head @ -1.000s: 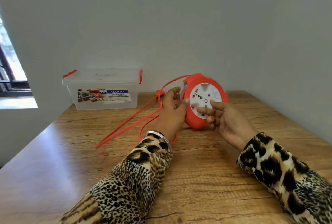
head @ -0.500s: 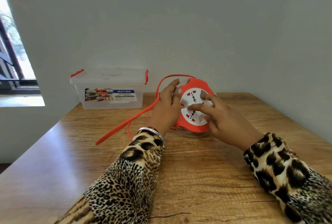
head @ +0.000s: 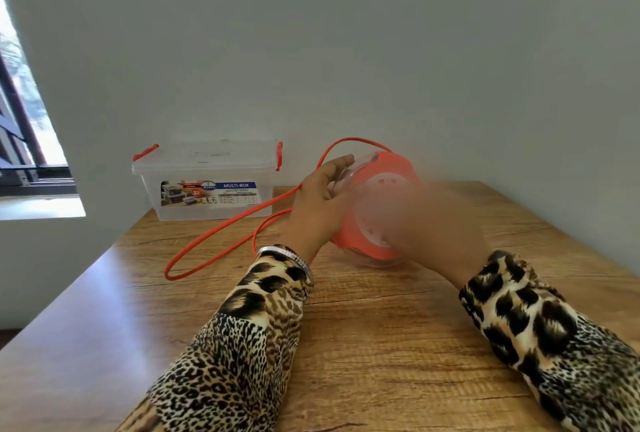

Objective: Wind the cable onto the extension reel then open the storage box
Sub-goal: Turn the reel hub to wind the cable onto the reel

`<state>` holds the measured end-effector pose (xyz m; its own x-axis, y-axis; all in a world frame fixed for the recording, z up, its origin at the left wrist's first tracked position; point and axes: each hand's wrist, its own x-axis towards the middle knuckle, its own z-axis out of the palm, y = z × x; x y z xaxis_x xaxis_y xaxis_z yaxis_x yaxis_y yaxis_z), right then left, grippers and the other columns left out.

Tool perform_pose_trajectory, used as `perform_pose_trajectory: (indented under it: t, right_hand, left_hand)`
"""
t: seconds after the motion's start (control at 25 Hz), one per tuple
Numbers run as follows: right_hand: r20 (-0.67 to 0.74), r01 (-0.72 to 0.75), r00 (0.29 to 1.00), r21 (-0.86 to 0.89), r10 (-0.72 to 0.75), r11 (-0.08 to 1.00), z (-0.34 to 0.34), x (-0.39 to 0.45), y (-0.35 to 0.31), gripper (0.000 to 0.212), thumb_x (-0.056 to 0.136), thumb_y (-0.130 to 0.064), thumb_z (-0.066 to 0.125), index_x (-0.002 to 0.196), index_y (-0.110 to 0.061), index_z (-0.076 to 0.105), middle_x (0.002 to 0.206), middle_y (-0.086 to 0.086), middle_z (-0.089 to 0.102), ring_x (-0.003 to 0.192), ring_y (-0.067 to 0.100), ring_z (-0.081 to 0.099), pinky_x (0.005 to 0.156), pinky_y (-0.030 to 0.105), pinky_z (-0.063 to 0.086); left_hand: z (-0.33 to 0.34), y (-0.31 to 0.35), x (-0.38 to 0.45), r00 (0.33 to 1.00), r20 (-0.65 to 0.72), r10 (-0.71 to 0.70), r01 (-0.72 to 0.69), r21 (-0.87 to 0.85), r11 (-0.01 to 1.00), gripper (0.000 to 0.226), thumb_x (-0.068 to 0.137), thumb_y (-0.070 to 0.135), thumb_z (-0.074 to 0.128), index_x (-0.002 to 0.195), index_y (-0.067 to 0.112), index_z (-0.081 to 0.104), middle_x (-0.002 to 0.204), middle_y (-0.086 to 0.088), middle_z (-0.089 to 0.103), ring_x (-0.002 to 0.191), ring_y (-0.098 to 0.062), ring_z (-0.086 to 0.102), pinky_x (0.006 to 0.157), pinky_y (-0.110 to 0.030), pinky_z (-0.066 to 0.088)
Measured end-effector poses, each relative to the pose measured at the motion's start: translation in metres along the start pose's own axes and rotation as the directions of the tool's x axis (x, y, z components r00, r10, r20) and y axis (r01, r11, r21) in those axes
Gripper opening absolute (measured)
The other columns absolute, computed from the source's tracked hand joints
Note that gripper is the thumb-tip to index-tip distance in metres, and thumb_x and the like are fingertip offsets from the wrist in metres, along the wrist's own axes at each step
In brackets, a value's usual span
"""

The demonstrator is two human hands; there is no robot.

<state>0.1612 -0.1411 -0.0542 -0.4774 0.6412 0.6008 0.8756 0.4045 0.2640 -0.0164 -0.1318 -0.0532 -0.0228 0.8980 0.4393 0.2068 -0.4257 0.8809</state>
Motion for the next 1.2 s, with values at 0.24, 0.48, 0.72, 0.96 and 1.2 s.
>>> perform_pose_trajectory:
  t: [0.24, 0.48, 0.72, 0.96, 1.2]
  right_hand:
    - [0.047, -0.469, 0.868, 0.407, 0.495, 0.784, 0.002, -0.005, 0.002, 0.064, 0.068, -0.06, 0.064, 0.128, -0.048, 0.046, 0.097, -0.003, 0.069, 0.086, 0.019, 0.065, 0.068, 0.031, 0.052]
    - [0.135, -0.55, 0.75, 0.671, 0.647, 0.497, 0.014, -0.012, 0.005, 0.061, 0.061, -0.049, 0.078, 0.119, -0.045, 0.058, 0.092, -0.003, 0.068, 0.083, 0.013, 0.063, 0.07, 0.034, 0.054]
    - [0.165, -0.502, 0.685, 0.812, 0.71, 0.296, 0.026, -0.01, 0.006, 0.06, 0.059, -0.039, 0.086, 0.114, -0.038, 0.06, 0.1, -0.012, 0.062, 0.084, 0.013, 0.065, 0.077, 0.032, 0.053]
    - [0.596, -0.449, 0.486, 0.797, 0.639, -0.403, 0.03, -0.007, 0.011, 0.037, 0.068, -0.043, 0.075, 0.097, -0.029, 0.057, 0.087, 0.005, 0.067, 0.046, 0.004, 0.049, 0.041, 0.02, 0.036]
    - [0.731, -0.507, 0.442, 0.682, 0.52, -0.528, 0.017, -0.006, 0.021, 0.031, 0.081, -0.045, 0.063, 0.1, -0.022, 0.055, 0.074, 0.006, 0.064, 0.031, 0.004, 0.031, 0.035, 0.016, 0.02]
  left_hand:
    - [0.025, 0.001, -0.012, 0.994, -0.088, 0.063, -0.07, -0.074, 0.995, 0.05, 0.08, 0.025, 0.07, 0.125, 0.038, 0.054, 0.121, 0.006, 0.062, 0.095, -0.017, 0.069, 0.083, -0.048, 0.058]
    - [0.042, -0.003, -0.011, 1.0, -0.015, -0.02, 0.019, -0.027, 0.999, 0.059, 0.079, 0.018, 0.072, 0.134, 0.021, 0.049, 0.12, -0.001, 0.064, 0.102, -0.017, 0.067, 0.088, -0.041, 0.057]
    - [0.048, 0.001, -0.017, 1.0, -0.019, -0.01, 0.009, -0.096, 0.995, 0.047, 0.08, 0.003, 0.071, 0.121, 0.018, 0.053, 0.098, 0.013, 0.062, 0.088, -0.004, 0.066, 0.078, -0.02, 0.056]
    - [0.063, -0.011, -0.023, 0.995, -0.027, 0.092, -0.093, -0.057, 0.994, 0.043, 0.075, 0.006, 0.07, 0.11, 0.027, 0.054, 0.104, 0.001, 0.064, 0.092, -0.016, 0.067, 0.084, -0.035, 0.057]
    - [0.068, -0.011, -0.028, 0.986, -0.021, 0.165, -0.165, 0.009, 0.986, 0.046, 0.078, 0.016, 0.075, 0.118, 0.025, 0.055, 0.112, 0.008, 0.06, 0.092, -0.001, 0.059, 0.074, -0.006, 0.047]
